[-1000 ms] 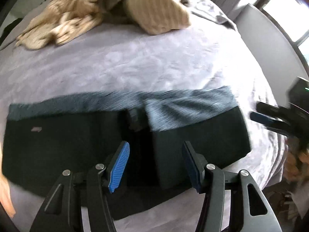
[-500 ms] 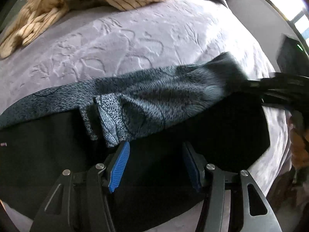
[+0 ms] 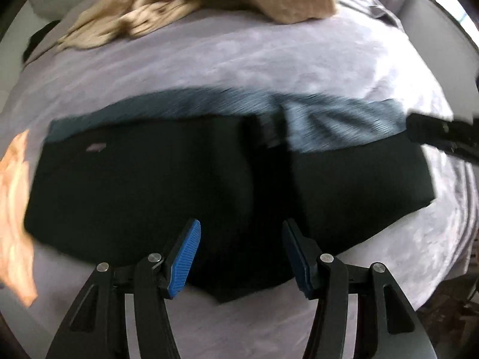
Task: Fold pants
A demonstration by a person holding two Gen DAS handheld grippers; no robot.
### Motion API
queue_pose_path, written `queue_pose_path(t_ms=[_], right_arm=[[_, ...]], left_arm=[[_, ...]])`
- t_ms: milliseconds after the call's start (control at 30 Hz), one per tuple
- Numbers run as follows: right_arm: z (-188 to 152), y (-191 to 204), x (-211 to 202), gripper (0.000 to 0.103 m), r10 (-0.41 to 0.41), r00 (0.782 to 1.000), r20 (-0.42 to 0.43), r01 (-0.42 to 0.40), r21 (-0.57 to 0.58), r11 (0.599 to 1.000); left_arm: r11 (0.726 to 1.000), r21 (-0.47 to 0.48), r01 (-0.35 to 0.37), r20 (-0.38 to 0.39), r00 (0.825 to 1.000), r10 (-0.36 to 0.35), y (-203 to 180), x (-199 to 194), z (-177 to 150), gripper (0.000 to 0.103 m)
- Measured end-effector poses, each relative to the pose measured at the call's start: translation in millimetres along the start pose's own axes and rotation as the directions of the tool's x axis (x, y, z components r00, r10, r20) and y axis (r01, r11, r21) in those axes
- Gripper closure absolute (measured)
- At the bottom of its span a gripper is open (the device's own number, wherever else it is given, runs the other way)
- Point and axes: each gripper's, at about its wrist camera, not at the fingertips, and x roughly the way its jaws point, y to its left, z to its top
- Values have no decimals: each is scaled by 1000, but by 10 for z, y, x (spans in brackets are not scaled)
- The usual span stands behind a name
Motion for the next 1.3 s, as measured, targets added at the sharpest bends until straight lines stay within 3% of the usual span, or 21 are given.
queue_pose_path(t_ms=[67,200,267,333,400,467,500,567,667,900,1067,1300], right_arm=[[33,238,288,49,27,999,-24,-28,-17,999],[60,443,1061,49,37,994,-105,-30,62,998],[-37,614,1186,49,20,990,-140,-16,27,1000],[-134,904,1159,48,-13,989,-148,-2,-98,995],[-225,1085,1121,48,63,977,-202,-88,-118,989],[-325,1185,1003,48,6,981,-194,-35,-149,988],[-387,1209,910,48,-20,983,-183,-9,-154,988],[-517,1220,749,48,-29,983,-180,6,-124,992],[-669,1164,549,45,-71,981,-181,55,-90,994],[-1034,1251,281,21,-179,972,-151,179,-11,984],[-1160,1458,170,2,-271,958,-91,268,-49,962],[-1171,1622,45,1,-286,956,-64,280,-86,956]], left_arm=[[999,-21,-33,-7,999,33,106,3,-66,45],[996,-72,-56,-30,998,54,418,-39,-271,45],[995,-77,-63,-35,998,60,534,-70,-348,45],[994,-88,-65,-38,997,62,656,-101,-398,45],[992,-104,-68,-37,997,64,785,-117,-438,45],[990,-129,-57,-27,998,54,886,-145,-459,42],[989,-141,-45,-21,999,43,957,-160,-473,25],[987,-159,-29,10,999,31,1034,-226,-492,13],[989,-149,-12,24,1000,15,1075,-272,-510,13],[989,-144,27,10,1000,-25,1202,-362,-581,13],[992,-125,25,18,1000,-23,1238,-464,-597,13],[991,-136,-7,58,998,15,1231,-628,-643,13]])
